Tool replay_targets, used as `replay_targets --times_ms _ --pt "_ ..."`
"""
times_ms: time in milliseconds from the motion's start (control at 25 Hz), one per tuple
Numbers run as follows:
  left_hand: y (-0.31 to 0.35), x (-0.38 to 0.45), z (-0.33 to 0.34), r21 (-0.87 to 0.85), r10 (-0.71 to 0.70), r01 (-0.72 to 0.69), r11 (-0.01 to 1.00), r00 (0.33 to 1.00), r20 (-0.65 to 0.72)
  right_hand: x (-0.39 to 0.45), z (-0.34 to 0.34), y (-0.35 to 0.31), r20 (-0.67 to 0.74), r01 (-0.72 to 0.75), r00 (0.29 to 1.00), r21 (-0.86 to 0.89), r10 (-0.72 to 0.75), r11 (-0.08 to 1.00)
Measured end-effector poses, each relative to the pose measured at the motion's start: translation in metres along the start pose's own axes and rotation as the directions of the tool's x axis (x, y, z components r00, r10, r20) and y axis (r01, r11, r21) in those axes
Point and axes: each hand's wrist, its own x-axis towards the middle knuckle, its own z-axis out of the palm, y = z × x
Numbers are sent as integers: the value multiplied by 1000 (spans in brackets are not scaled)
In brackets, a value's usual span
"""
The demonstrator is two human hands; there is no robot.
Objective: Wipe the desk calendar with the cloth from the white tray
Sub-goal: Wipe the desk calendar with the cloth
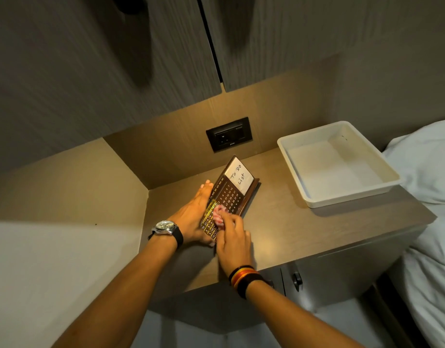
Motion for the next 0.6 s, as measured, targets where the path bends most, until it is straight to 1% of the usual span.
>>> replay_targets --times_ms 80,160,280,360,440,480,520,600 --pt "1 -1 0 -4 -4 4 1000 1000 -5 -4 -1 5 -7 42 999 70 -42 997" --pt "3 -3 0 -10 -23 23 1000 1000 -5 20 -11 11 -52 53 998 137 -46 989" --pt "3 -4 0 -38 -31 31 999 999 -5 71 -35 19 -133 -10 991 111 25 994" --pt "2 -3 1 -53 -48 48 997 999 2 73 -33 21 -108 -11 994 85 21 996" --pt "0 -3 3 -54 -56 55 997 998 -1 47 -20 19 -39 49 998 34 -47 998" --pt "0 -3 3 -44 -54 54 998 999 -3 37 -16 20 -28 76 997 41 -75 996" --pt "1 -3 4 -36 -53 53 998 999 -4 36 -15 20 -47 91 995 72 -87 993" --pt "1 -4 3 -44 -55 55 998 998 -5 62 -20 13 -95 86 993 160 -72 983"
